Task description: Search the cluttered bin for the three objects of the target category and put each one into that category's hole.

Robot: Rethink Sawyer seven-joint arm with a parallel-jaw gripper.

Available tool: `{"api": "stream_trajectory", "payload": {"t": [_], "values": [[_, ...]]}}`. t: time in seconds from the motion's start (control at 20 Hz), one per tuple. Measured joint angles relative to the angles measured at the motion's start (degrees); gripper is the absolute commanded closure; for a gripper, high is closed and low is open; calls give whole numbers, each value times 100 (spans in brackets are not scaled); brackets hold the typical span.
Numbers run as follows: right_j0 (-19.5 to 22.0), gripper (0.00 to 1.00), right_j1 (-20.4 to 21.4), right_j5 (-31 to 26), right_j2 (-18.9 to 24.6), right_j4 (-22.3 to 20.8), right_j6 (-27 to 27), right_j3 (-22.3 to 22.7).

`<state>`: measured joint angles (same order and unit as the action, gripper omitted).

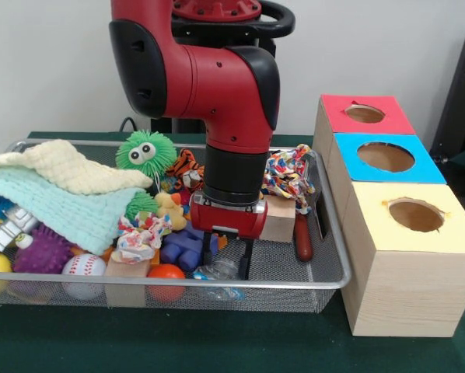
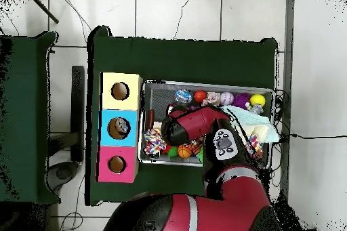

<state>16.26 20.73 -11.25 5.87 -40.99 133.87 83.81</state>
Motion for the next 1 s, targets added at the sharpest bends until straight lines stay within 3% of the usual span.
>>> {"api": "stream_trajectory", "payload": {"t": [0.15, 0.2, 1.0], "values": [[-2, 0, -1, 9, -4, 1, 0, 1], [-3, 100, -1, 11, -4, 0, 0, 2], [-79, 100, -14, 98, -98, 0, 0, -2]]}}
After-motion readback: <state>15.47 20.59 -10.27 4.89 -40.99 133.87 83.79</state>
